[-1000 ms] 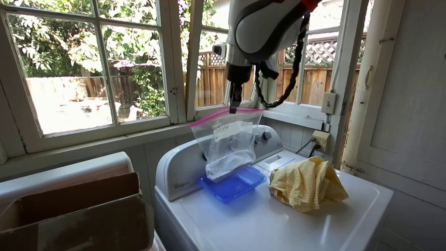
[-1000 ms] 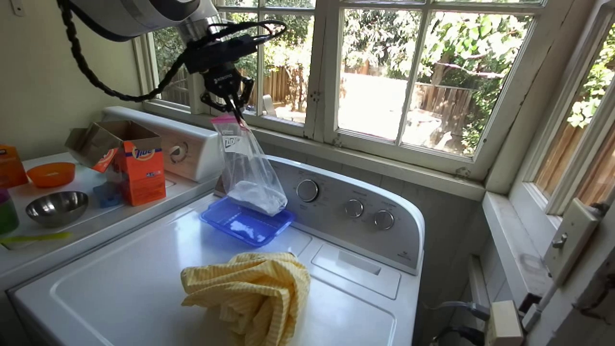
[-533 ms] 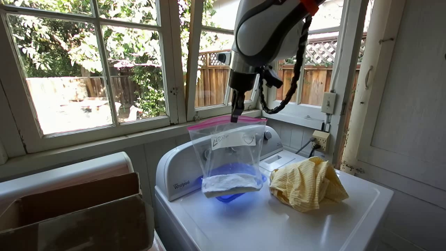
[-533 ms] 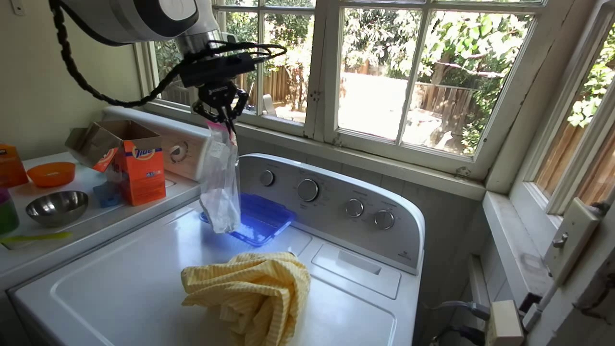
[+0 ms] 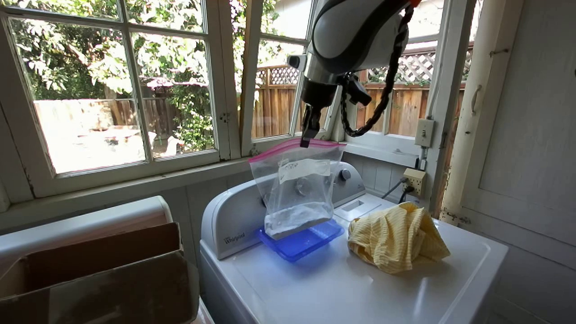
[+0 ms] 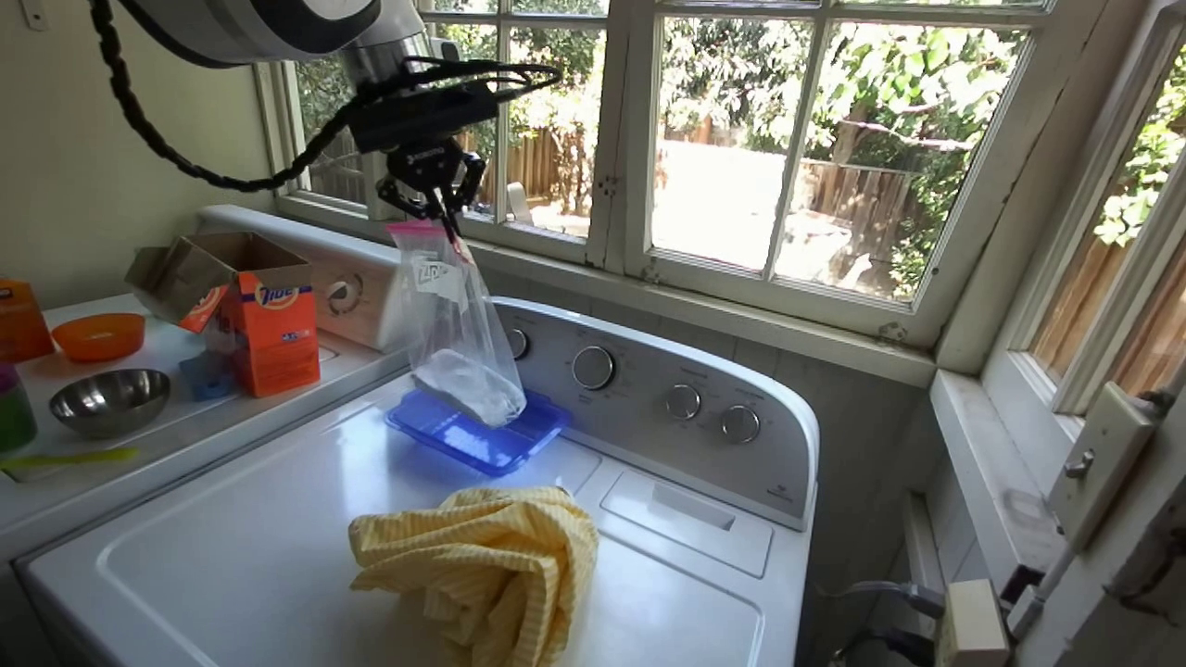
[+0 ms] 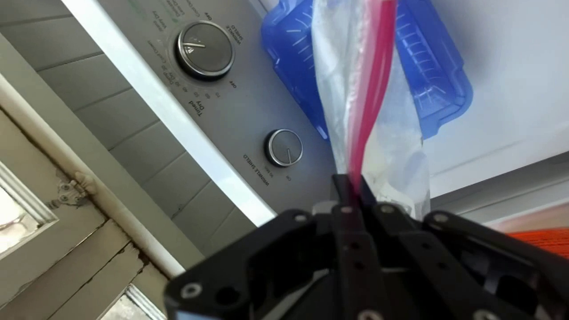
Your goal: Remove the plastic from the box
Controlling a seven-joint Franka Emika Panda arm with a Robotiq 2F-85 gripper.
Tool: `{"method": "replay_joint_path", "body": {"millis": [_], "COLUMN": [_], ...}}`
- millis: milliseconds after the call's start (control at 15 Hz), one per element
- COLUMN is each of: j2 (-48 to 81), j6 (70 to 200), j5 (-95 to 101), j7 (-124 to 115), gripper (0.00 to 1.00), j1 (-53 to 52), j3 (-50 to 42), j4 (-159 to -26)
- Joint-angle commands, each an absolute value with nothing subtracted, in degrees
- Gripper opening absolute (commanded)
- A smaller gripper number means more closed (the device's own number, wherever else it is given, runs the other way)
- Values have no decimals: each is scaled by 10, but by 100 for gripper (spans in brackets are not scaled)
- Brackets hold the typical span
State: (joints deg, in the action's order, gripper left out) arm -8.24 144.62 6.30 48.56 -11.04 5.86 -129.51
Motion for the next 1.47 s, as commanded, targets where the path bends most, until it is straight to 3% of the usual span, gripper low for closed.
{"method": "replay_joint_path", "body": {"millis": [0, 400, 800, 1400], "j2": [-104, -104, -95, -76], "j6": [1457, 1462, 1544, 1540], "j5": [35, -1, 126, 97], "j7": [531, 569, 470, 500], "gripper": [1, 1, 1, 1], "j1": [-109, -111, -77, -89], "j3": [43, 34, 50, 38], "j4": [-1304, -1325, -1345, -1341]}}
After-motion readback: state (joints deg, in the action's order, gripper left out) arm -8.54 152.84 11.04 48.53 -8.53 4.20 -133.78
